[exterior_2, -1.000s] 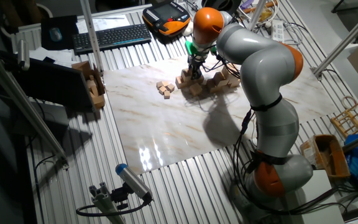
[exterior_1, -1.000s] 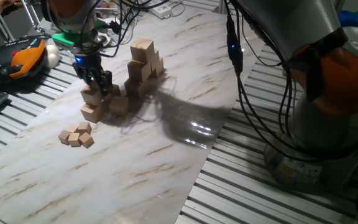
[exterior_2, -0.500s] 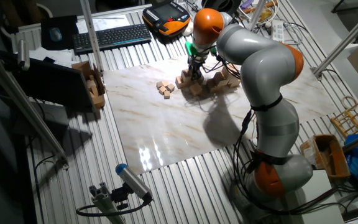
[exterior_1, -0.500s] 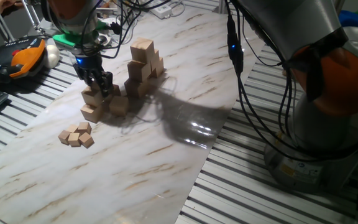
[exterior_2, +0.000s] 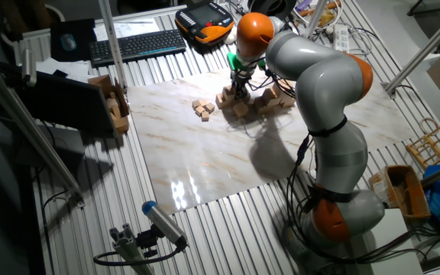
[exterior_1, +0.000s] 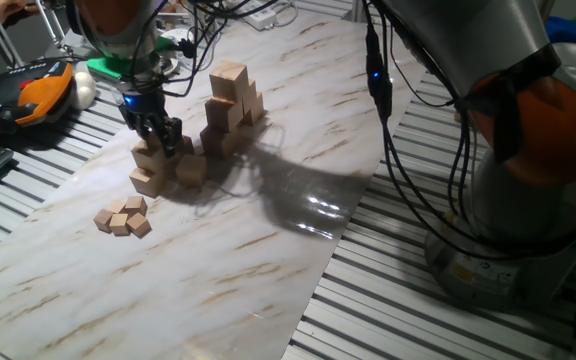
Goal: Stack the blocks into a pyramid shape
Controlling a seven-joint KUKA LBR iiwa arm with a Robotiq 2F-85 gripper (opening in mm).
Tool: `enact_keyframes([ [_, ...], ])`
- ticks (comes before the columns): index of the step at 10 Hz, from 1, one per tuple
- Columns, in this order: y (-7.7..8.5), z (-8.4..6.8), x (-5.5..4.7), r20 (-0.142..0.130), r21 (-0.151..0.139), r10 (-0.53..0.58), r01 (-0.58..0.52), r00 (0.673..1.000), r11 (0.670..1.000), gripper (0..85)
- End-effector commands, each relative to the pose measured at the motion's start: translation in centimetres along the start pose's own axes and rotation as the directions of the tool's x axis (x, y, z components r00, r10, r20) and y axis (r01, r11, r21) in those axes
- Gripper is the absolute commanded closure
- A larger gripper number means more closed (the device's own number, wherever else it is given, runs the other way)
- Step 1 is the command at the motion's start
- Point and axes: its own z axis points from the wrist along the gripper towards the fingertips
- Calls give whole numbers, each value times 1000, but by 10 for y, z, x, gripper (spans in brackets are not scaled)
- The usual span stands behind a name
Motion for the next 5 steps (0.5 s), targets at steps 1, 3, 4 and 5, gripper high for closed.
enact_keyframes([
  [1, 0, -1, 0, 1, 1, -2, 2, 1000, 1000, 850],
  [3, 1, -2, 1, 2, 1, -5, 5, 1000, 1000, 850],
  [4, 1, -3, 1, 4, 2, -8, 8, 1000, 1000, 850],
  [5, 2, -5, 1, 4, 7, -8, 8, 1000, 1000, 850],
])
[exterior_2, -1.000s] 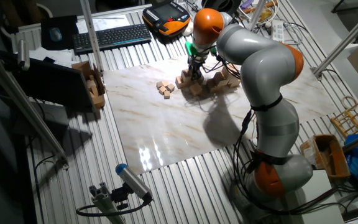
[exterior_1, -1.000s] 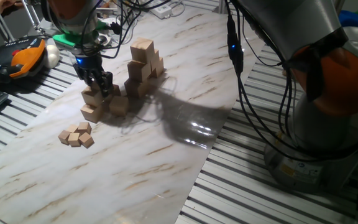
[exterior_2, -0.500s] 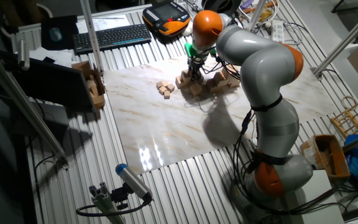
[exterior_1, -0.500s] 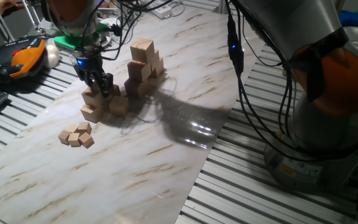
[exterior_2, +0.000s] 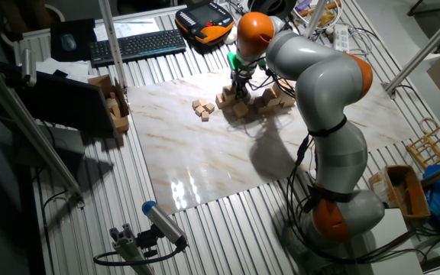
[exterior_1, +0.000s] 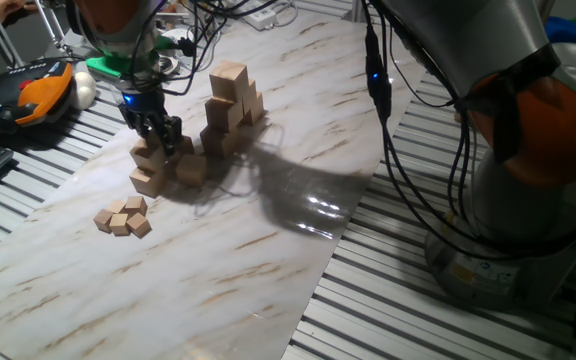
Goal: Stack the blocks into a pyramid shape
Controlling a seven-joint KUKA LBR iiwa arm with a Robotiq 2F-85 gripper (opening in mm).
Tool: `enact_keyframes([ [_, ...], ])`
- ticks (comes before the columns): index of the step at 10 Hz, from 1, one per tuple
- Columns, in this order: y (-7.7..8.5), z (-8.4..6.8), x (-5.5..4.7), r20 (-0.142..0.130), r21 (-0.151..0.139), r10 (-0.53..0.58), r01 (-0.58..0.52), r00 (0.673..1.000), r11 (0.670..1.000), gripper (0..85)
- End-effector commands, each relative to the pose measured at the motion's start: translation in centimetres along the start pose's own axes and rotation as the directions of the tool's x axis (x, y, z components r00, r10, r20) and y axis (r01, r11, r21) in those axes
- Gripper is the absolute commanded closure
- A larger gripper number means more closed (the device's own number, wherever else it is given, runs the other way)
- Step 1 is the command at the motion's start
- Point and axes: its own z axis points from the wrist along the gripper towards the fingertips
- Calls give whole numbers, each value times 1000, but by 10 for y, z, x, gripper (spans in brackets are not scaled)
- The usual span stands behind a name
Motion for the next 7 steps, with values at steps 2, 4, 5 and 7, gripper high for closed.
enact_keyframes([
  [2, 0, 0, 0, -3, 0, -5, 5, 1000, 1000, 850],
  [4, 0, 1, 1, -11, 1, -8, 8, 1000, 1000, 850],
  [5, 0, 1, 0, -14, 1, -14, 14, 1000, 1000, 850],
  [7, 0, 2, 1, -25, 1, -23, 23, 999, 1000, 850],
])
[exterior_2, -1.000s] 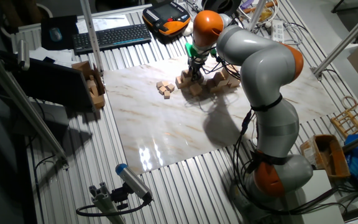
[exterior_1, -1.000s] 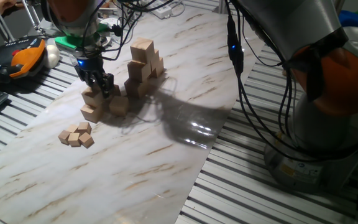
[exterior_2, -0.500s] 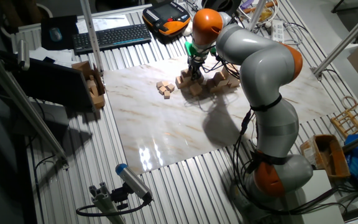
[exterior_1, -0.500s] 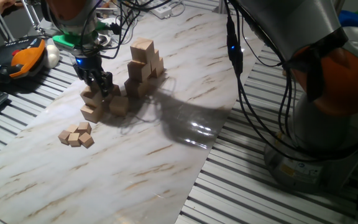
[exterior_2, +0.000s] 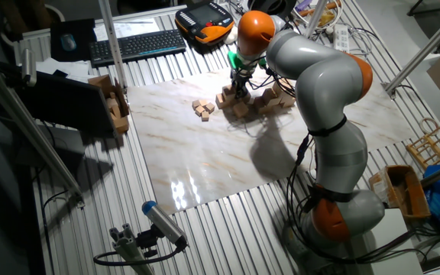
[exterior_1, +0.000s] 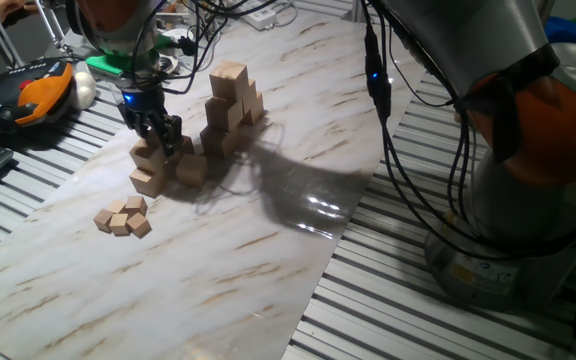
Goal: Stack the blocks into a pyramid shape
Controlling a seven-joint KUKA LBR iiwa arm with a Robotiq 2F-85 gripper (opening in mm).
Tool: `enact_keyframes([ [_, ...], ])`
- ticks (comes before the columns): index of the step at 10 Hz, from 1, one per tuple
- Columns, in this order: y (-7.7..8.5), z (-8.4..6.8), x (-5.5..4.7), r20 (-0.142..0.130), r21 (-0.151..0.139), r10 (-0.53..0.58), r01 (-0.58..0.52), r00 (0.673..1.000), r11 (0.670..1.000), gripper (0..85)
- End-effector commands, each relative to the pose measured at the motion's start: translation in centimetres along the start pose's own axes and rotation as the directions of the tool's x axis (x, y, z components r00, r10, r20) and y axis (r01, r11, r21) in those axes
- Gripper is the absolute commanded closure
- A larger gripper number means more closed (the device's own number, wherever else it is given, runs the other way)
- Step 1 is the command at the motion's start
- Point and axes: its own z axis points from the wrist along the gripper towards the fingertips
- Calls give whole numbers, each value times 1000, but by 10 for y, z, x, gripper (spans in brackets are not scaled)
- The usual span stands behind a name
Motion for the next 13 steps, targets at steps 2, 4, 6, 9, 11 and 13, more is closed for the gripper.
enact_keyframes([
  [2, 0, 0, 1, -9, 6, -8, 8, 1000, 1000, 850],
  [4, 0, 1, 1, -15, 11, -14, 14, 1000, 1000, 850],
  [6, 0, 1, 1, -17, 12, -20, 20, 1000, 1000, 850],
  [9, 0, 1, 1, -19, 8, -32, 33, 999, 999, 850],
  [11, 0, 1, 1, -15, 12, -36, 36, 999, 999, 850],
  [13, 0, 1, 1, -14, 17, -37, 37, 999, 999, 680],
])
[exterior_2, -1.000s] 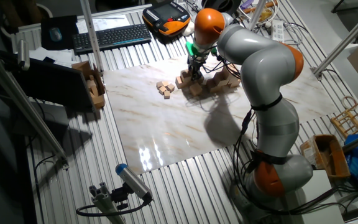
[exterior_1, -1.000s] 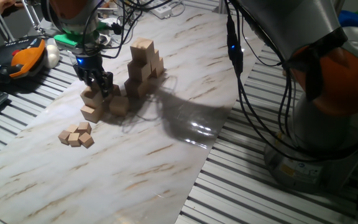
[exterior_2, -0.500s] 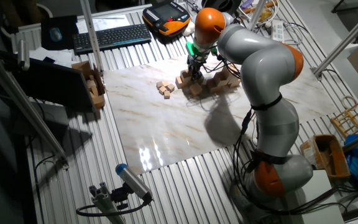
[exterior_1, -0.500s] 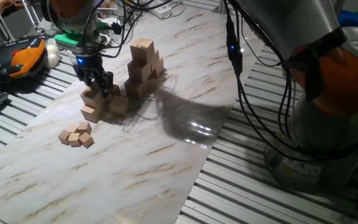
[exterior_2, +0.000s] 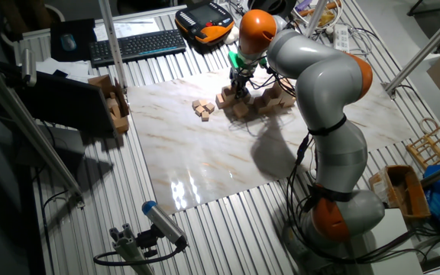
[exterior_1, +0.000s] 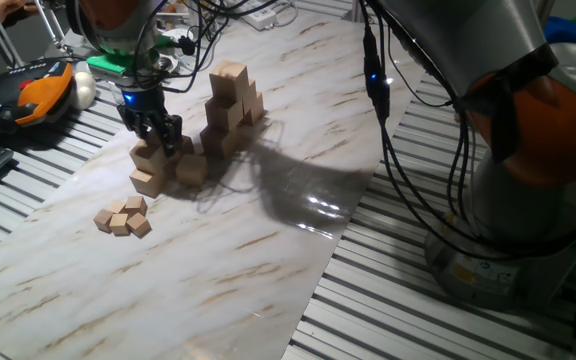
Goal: Stack the blocks into a pyramid shape
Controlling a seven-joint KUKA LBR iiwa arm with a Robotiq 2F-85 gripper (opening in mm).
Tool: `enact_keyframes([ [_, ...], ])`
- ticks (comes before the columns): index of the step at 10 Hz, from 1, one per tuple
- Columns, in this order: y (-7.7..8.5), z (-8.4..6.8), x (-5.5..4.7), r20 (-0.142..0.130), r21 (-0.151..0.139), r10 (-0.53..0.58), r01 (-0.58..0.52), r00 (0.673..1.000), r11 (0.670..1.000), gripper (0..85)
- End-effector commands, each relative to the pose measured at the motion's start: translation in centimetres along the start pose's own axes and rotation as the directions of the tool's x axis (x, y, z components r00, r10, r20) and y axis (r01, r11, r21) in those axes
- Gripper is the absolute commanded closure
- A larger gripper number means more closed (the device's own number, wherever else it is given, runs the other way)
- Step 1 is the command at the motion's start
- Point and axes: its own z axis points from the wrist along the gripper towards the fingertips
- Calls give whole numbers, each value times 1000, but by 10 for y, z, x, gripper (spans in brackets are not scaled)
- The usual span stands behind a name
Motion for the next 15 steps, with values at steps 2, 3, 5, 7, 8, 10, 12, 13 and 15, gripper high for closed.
enact_keyframes([
  [2, 0, 0, 0, 2, 3, -2, 2, 1000, 1000, 510],
  [3, 0, 0, 0, 2, 3, -2, 2, 1000, 1000, 510],
  [5, 0, 0, 0, 2, 3, -2, 2, 1000, 1000, 340],
  [7, 0, 1, 1, 2, -1, 2, -2, 1000, 1000, 340],
  [8, 0, 1, 1, 0, -3, 2, -2, 1000, 1000, 340],
  [10, 0, 1, 1, -1, -4, 2, -2, 1000, 1000, 340],
  [12, 0, 1, 1, -1, -11, 5, -5, 1000, 1000, 170],
  [13, 0, 1, 1, 0, -11, 5, -5, 1000, 1000, 170],
  [15, 0, 1, 1, 0, -11, 0, 0, 1000, 1000, 170],
])
